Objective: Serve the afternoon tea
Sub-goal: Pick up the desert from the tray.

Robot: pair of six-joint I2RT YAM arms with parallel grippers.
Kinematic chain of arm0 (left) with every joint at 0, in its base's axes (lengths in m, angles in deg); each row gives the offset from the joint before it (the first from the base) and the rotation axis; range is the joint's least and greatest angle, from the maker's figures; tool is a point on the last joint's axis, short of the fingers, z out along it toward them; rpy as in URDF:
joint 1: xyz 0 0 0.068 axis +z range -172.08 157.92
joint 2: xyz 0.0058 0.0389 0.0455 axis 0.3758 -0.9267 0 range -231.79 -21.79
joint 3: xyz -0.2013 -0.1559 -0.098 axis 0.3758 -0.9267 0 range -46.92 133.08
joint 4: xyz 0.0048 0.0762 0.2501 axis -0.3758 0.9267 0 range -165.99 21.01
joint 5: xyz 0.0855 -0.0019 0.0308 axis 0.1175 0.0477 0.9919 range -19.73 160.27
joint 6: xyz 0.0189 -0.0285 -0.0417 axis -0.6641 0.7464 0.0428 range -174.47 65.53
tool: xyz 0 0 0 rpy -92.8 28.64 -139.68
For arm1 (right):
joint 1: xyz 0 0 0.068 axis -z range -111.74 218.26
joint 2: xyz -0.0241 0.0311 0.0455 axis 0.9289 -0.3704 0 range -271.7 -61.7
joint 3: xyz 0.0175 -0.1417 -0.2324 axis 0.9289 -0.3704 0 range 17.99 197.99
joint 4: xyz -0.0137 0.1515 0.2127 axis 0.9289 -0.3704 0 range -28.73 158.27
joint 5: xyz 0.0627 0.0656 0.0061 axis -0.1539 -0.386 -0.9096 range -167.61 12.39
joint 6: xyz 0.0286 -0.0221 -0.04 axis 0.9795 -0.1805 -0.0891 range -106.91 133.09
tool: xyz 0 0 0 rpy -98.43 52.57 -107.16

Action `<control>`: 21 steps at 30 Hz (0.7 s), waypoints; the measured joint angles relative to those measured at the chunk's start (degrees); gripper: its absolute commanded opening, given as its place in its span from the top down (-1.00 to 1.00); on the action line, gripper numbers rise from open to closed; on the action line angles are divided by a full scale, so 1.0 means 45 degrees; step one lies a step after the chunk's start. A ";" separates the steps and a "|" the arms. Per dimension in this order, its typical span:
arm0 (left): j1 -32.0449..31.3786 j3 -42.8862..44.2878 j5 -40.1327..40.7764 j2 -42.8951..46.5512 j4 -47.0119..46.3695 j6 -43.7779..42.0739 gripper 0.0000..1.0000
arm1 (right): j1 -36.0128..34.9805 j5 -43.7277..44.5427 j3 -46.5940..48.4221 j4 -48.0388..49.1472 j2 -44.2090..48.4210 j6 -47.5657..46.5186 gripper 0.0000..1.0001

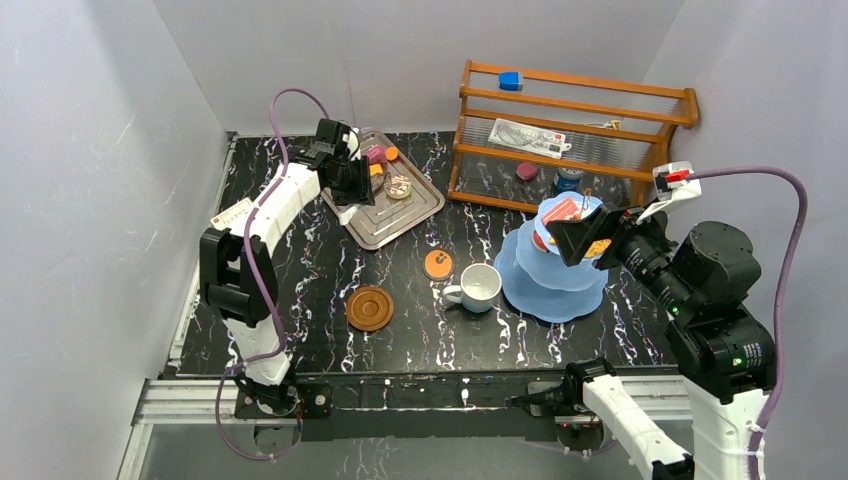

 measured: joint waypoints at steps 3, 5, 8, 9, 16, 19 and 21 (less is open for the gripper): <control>-0.0005 0.0000 0.0068 0.0000 -0.0010 -0.0005 0.32 | 0.0000 0.0000 0.0005 0.0000 0.0000 0.0005 -0.97; -0.0005 0.0034 0.0049 -0.0029 -0.0005 -0.0019 0.28 | 0.0000 0.0005 0.0019 -0.0005 0.0000 0.0010 -0.97; -0.0005 0.0136 0.0010 -0.0160 -0.0039 -0.0068 0.27 | 0.0000 0.0019 0.0034 -0.0005 0.0000 0.0005 -0.97; -0.0005 0.0194 0.0000 -0.0228 -0.0024 -0.0107 0.27 | 0.0000 0.0034 0.0034 -0.0005 0.0000 0.0005 -0.97; -0.0058 0.0665 -0.0087 -0.0869 0.0000 -0.0466 0.24 | 0.0000 0.0058 0.0087 -0.0010 0.0000 0.0005 -0.97; -0.0306 0.0738 0.0165 -0.0879 0.0010 -0.0777 0.19 | 0.0000 0.0053 0.0087 -0.0010 0.0000 0.0000 -0.97; -0.0563 0.0758 0.0398 -0.0879 0.0005 -0.0952 0.16 | 0.0000 0.0053 0.0087 -0.0010 0.0000 0.0005 -0.97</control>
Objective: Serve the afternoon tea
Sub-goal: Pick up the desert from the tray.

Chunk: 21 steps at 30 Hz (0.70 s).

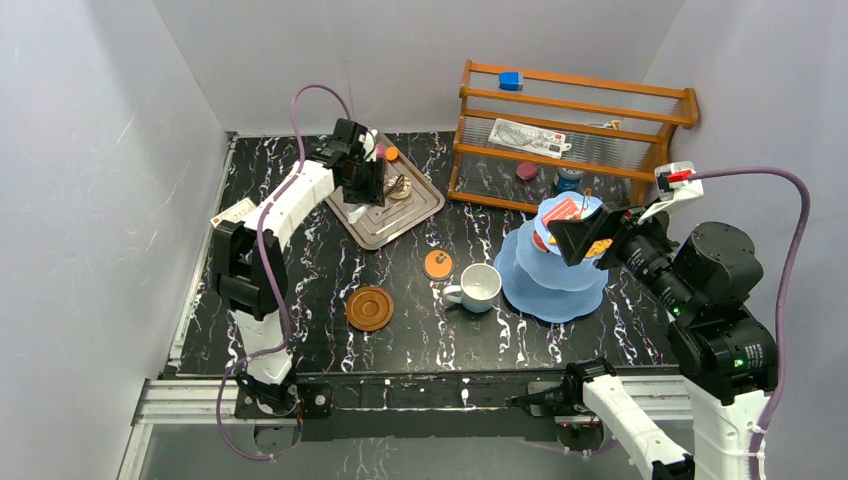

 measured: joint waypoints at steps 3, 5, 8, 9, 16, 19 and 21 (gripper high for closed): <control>-0.0481 0.0000 0.0529 0.0000 0.0019 -0.0325 0.13 | 0.0000 0.0000 0.0000 0.0005 0.0000 0.0000 -0.97; -0.0729 0.0000 0.0874 0.0000 0.0019 -0.0520 0.12 | 0.0000 0.0000 -0.0005 0.0005 0.0000 0.0000 -0.97; -0.1073 0.0000 0.1394 0.0000 0.0029 -0.0782 0.09 | 0.0000 -0.0005 -0.0005 0.0005 0.0000 0.0000 -0.97; -0.1156 0.0000 0.1515 0.0000 0.0024 -0.0835 0.07 | 0.0000 -0.0005 -0.0005 0.0005 0.0000 0.0000 -0.97; -0.1389 0.0000 0.2234 -0.0010 0.0087 -0.0971 0.02 | 0.0000 0.0000 -0.0005 0.0005 0.0000 0.0000 -0.97; -0.1384 0.0000 0.2472 -0.0015 0.0107 -0.0971 0.02 | 0.0000 0.0000 -0.0005 0.0005 0.0000 0.0000 -0.97; -0.1379 0.0000 0.2569 -0.0019 0.0107 -0.0971 0.02 | 0.0000 0.0000 -0.0005 0.0005 0.0000 0.0000 -0.97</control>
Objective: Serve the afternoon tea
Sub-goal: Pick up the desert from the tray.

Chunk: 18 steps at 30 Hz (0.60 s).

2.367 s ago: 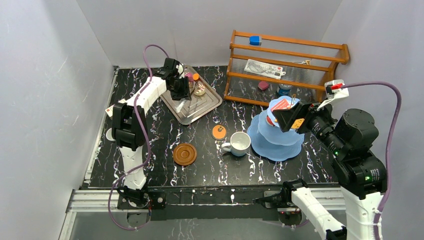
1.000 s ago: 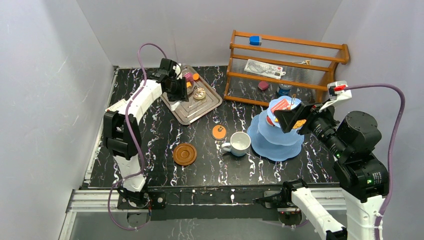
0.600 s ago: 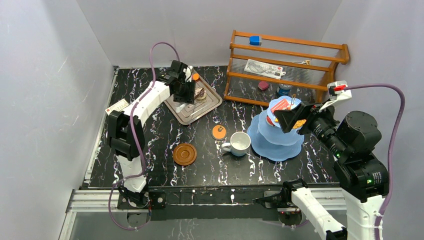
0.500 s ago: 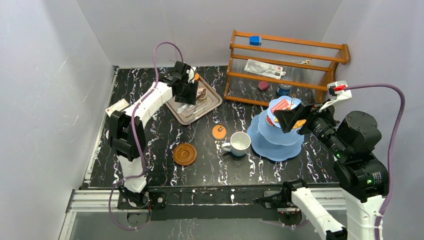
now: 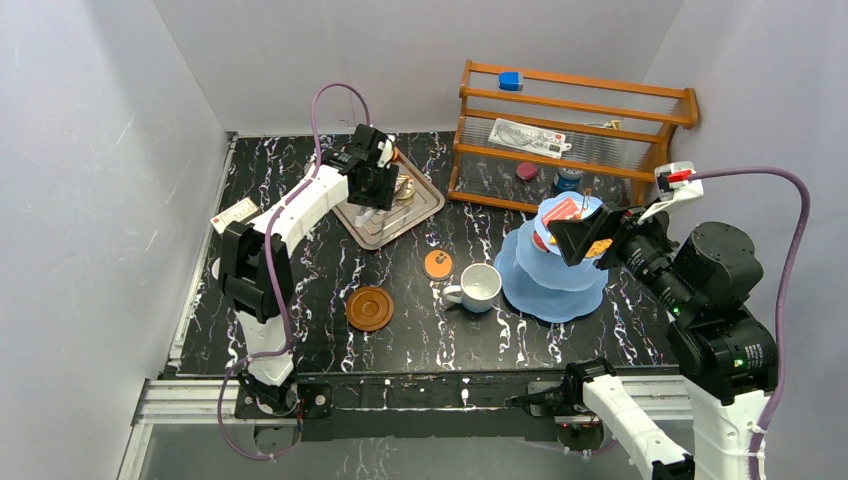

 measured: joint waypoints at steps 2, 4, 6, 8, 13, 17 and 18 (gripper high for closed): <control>0.0005 0.0000 0.0019 -0.0005 -0.0005 0.0000 0.03 | 0.0000 0.0000 0.0000 0.0000 0.0000 0.0000 -0.97; 0.0005 0.0000 0.0019 -0.0005 -0.0010 0.0000 0.03 | 0.0000 0.0000 0.0000 0.0000 0.0000 0.0000 -0.97; 0.0005 -0.0005 -0.0019 -0.0005 -0.0015 0.0015 0.04 | 0.0000 0.0000 0.0000 0.0000 0.0000 0.0000 -0.97; 0.0005 -0.0015 -0.0126 -0.0005 -0.0019 0.0044 0.03 | 0.0000 0.0000 0.0000 0.0000 0.0000 0.0000 -0.97; 0.0005 -0.0272 -0.0321 -0.0005 -0.0102 0.0073 0.00 | 0.0000 0.0000 0.0000 0.0000 0.0000 0.0000 -0.97; 0.0005 -0.0583 -0.0437 -0.0005 -0.0092 0.0112 -0.01 | 0.0000 -0.0005 -0.0019 0.0010 0.0015 0.0005 -0.97; 0.0005 -0.0665 -0.0447 -0.0005 -0.0112 0.0117 -0.01 | 0.0000 -0.0005 -0.0049 0.0015 0.0024 0.0005 -0.97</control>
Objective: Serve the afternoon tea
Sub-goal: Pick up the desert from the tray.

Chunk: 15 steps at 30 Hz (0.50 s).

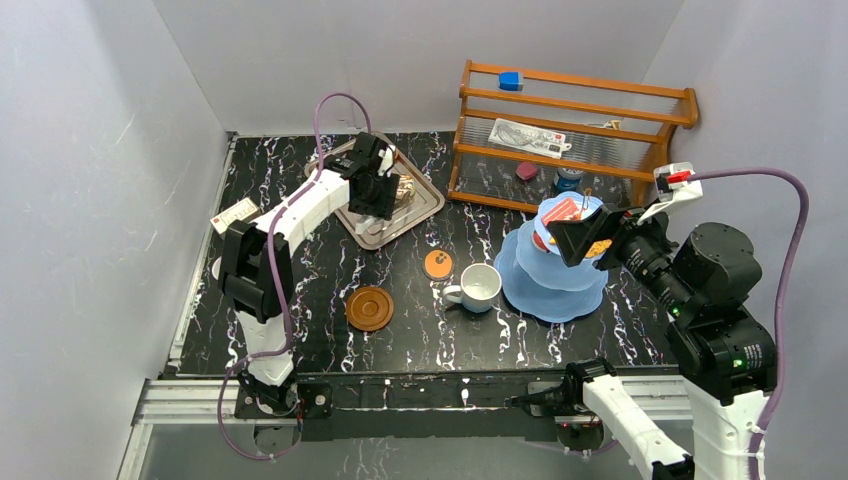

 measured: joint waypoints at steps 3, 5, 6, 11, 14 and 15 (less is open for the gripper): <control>0.0000 -0.0126 0.0005 0.0000 0.0000 0.0000 -0.03 | 0.0000 -0.0015 -0.0078 0.0005 0.0024 0.0029 -0.97; 0.0000 -0.0126 0.0019 0.0000 -0.0049 -0.0005 -0.05 | 0.0000 -0.0015 -0.0112 0.0010 0.0024 0.0044 -0.97; 0.0000 -0.0126 0.0034 0.0000 -0.0112 -0.0005 -0.05 | 0.0000 -0.0019 -0.0112 0.0010 0.0024 0.0049 -0.97; 0.0000 -0.0063 0.0102 -0.0219 -0.0393 -0.0010 -0.06 | 0.0000 -0.0015 -0.0107 0.0010 0.0019 0.0049 -0.97; 0.0000 0.0049 0.0136 -0.0573 -0.0588 -0.0019 -0.06 | 0.0000 -0.0010 -0.0107 0.0010 0.0019 0.0049 -0.97; 0.0000 0.0078 0.0155 -0.0699 -0.0661 -0.0019 -0.06 | 0.0000 -0.0010 -0.0107 0.0010 0.0019 0.0049 -0.97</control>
